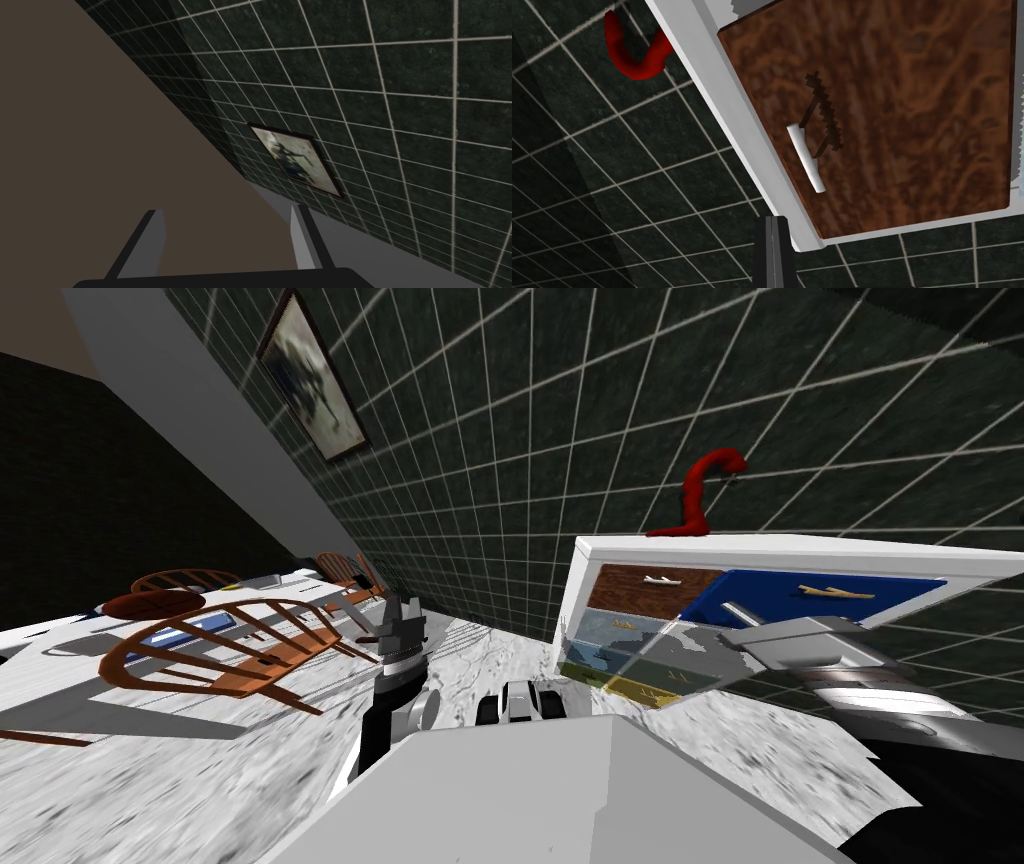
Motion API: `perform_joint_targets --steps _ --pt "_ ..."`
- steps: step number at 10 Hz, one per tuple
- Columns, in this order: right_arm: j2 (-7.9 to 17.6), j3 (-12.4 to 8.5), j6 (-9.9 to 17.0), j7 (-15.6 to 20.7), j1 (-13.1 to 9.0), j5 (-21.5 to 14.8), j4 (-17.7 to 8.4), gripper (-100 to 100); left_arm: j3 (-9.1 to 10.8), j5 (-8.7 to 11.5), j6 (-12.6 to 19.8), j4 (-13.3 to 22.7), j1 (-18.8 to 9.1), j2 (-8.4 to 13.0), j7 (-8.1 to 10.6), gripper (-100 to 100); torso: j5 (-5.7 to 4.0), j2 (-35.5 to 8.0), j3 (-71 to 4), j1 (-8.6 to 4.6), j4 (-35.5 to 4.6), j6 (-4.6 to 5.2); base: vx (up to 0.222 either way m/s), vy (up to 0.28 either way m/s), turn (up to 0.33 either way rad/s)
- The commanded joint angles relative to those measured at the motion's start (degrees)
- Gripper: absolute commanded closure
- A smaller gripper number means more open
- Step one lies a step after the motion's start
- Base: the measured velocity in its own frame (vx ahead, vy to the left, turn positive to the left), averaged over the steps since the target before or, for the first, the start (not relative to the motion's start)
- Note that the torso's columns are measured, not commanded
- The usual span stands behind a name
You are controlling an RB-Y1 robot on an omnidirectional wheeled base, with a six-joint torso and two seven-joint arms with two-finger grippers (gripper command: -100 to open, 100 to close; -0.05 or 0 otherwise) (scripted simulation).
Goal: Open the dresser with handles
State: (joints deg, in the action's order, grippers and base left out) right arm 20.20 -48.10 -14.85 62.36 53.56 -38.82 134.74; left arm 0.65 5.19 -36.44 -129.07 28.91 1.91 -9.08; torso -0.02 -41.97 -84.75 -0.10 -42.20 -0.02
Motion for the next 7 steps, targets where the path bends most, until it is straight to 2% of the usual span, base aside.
perform_joint_targets --steps 1,4,5,6,7 --pt "0.13 0.16 0.22 0.29 -0.15 -0.41 -0.65 -100 0.01 0.0 0.0 0.0 0.02 0.01 0.0 0 -0.06 0.38 -0.24 -0.18 0.12 -0.02 0.139 -0.039 0.038" --pt "0.32 0.4 0.55 0.74 -0.36 -1.03 -1.61 -100 0.02 0.0 -0.01 -0.01 0.04 0.02 0.0 0 0.0 -0.18 0.09 0.04 -0.04 0.01 0.173 -0.073 0.049" --pt "0.31 0.37 0.42 0.65 -0.39 -0.9 -1.5 -100 0.02 0.0 -0.01 -0.01 0.04 0.02 0.0 0 0.03 -0.37 0.22 0.11 -0.1 0.03 0.084 -0.039 0.015" --pt "1.1 -0.67 1.13 -0.43 0.8 -0.13 -0.71 -100 0.01 0.0 -0.01 0.0 0.02 0.01 0.0 0 0.07 -0.69 0.4 0.27 -0.19 0.05 0.123 -0.047 0.003" --pt "1.03 -0.19 0.81 0.15 0.1 -0.48 -1.33 -100 0.01 0.0 -0.01 0.0 0.03 0.01 0.0 0 0.06 -0.5 0.32 0.18 -0.16 0.04 0.076 -0.03 0.006"
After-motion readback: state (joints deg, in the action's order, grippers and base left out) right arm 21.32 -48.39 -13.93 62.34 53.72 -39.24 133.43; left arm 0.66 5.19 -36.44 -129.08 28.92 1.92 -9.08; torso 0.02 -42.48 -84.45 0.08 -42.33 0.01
